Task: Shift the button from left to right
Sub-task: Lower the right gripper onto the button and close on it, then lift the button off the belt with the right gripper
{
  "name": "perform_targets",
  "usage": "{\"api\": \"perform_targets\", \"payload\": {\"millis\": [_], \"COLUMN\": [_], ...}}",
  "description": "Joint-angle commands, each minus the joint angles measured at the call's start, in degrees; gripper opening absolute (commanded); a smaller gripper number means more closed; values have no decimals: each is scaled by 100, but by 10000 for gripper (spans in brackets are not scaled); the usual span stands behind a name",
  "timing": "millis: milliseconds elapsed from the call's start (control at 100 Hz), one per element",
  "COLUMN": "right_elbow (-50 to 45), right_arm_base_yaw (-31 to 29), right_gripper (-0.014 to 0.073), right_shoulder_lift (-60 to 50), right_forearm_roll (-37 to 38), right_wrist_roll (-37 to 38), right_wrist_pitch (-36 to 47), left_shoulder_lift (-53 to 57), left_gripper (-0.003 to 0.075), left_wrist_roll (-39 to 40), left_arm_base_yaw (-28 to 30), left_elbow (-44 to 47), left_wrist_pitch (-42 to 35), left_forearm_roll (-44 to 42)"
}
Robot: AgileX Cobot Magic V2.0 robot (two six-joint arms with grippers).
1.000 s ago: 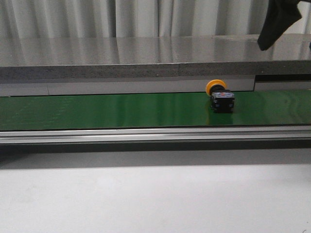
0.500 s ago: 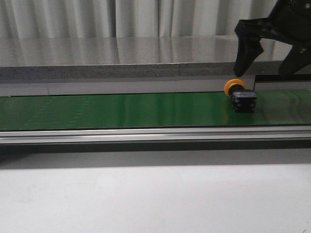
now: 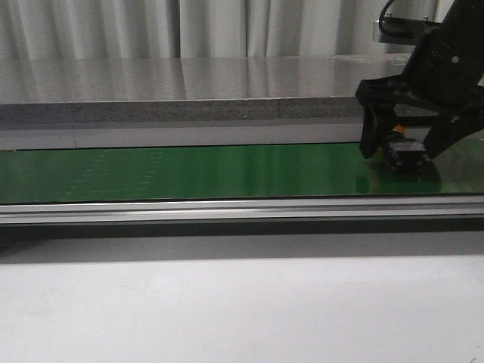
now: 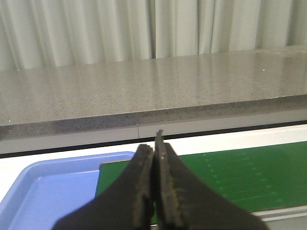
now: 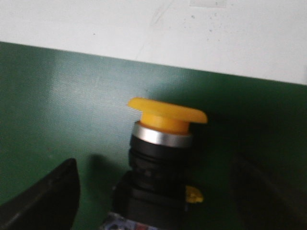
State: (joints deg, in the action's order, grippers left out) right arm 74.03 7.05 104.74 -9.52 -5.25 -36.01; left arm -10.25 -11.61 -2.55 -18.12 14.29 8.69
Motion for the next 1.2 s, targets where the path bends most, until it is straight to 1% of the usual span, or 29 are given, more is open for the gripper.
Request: {"api": "perform_targets", "payload": {"millis": [0, 100, 170, 220, 360, 520, 740, 820, 950, 1190], "right_elbow": [189, 189, 201, 229, 452, 889, 1447, 1554, 1570, 1570], "right_arm_base_yaw": [18, 18, 11, 11, 11, -12, -295, -498, -914, -1924], "right_gripper": [513, 366, 307, 293, 290, 290, 290, 290, 290, 290], "right_shoulder_lift": [-213, -219, -225, -225, -236, -297, -410, -452, -492, -492], "right_forearm_roll": [-8, -8, -8, -8, 76, 401, 820, 952, 952, 952], "right_wrist_roll": [-75, -75, -75, -75, -75, -75, -75, -134, -464, -871], "right_wrist_pitch": [214, 172, 86, -21, -421, -899, -1513, -1614, -1619, -1450], "left_shoulder_lift": [-44, -44, -44, -44, -44, -44, -44, -44, -44, -44], "left_gripper": [-20, -20, -20, -20, -20, -20, -20, -20, -20, -20], "left_wrist_roll": [5, 5, 5, 5, 5, 5, 5, 5, 5, 5], "left_arm_base_yaw": [-46, -46, -46, -46, -46, -46, -46, -46, -46, -46], "left_elbow": [-168, -168, -168, -168, -168, -168, -168, -168, -168, -168], "left_wrist_pitch": [-467, -467, -467, -467, -467, -467, -467, -467, -467, -467], "left_forearm_roll": [62, 62, 62, 62, 62, 62, 62, 62, 62, 62]}}
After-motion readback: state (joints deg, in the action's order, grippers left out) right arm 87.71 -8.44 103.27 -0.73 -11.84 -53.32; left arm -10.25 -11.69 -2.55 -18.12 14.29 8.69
